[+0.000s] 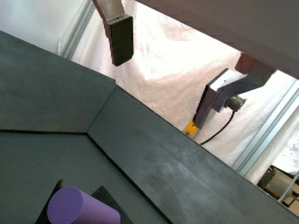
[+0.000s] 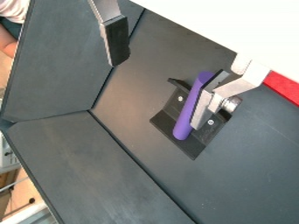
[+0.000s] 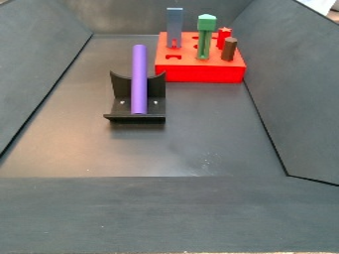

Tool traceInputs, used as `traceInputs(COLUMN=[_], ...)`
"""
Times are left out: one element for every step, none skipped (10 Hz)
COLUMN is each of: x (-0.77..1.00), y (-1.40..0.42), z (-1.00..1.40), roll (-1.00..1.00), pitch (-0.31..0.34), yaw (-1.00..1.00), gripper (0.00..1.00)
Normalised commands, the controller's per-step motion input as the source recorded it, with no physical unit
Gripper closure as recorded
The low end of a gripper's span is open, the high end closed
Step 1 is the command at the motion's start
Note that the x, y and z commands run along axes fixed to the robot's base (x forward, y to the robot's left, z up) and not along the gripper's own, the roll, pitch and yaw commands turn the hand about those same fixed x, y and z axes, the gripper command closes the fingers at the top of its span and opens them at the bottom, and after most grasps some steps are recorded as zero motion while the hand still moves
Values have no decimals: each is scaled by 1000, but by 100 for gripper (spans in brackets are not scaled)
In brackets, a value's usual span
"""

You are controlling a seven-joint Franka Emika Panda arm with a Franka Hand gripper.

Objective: Pick up the round object. Move up. Place the round object on the fixture. Regrasp the round object. Move to above the board. Insert the round object.
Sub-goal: Regrasp the round object.

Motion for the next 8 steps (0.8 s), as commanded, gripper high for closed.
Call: traceInputs(x=[29, 48, 56, 77, 83, 96, 104, 116], y=[49, 39, 37, 33, 32, 27, 22, 19], z=[-1000, -1000, -1000, -1000, -1000, -1000, -1000, -1000], roll=[198, 167, 144, 102, 93, 86, 83, 82], pitch=[128, 58, 33, -29, -54, -94, -111, -107], yaw=[200, 200, 199, 172, 158, 121, 91, 57], gripper=[0, 0, 0, 0, 0, 0, 0, 0])
